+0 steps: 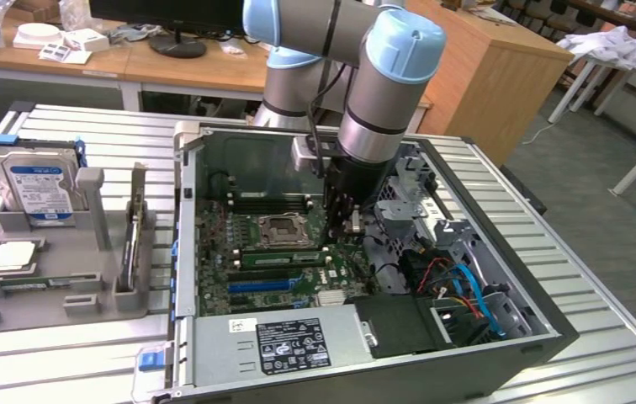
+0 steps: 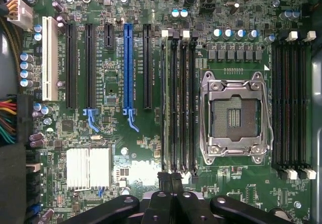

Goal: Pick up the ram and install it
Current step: 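Press down the ram until it locks into place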

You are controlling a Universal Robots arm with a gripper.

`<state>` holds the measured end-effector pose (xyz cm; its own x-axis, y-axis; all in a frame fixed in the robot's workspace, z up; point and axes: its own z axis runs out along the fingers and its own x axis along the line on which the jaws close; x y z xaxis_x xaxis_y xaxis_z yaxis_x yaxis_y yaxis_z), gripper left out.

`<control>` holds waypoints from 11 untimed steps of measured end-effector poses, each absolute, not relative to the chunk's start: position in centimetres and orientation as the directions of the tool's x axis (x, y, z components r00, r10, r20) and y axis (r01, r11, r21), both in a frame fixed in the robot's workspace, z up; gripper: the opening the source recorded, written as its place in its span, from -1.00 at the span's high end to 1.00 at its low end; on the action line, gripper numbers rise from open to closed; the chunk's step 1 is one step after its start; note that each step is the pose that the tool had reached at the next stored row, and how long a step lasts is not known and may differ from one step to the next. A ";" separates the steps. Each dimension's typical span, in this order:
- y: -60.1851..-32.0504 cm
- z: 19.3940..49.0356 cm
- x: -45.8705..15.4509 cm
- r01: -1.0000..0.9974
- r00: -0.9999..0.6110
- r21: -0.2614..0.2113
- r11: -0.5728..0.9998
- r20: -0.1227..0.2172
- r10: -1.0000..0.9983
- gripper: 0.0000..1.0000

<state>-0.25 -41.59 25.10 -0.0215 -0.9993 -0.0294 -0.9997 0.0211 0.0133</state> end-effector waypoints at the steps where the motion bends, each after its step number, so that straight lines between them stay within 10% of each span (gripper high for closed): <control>1: -41.5 25.1 -0.2 -1.000 -0.021 0.013 0.021 -0.030 -0.999 0.80; 11: -41.4 24.8 -0.3 -1.000 -0.022 0.013 0.021 -0.030 -0.999 0.80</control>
<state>-0.25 -41.36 24.85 -0.0215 -0.9993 -0.0295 -0.9997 0.0211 0.0133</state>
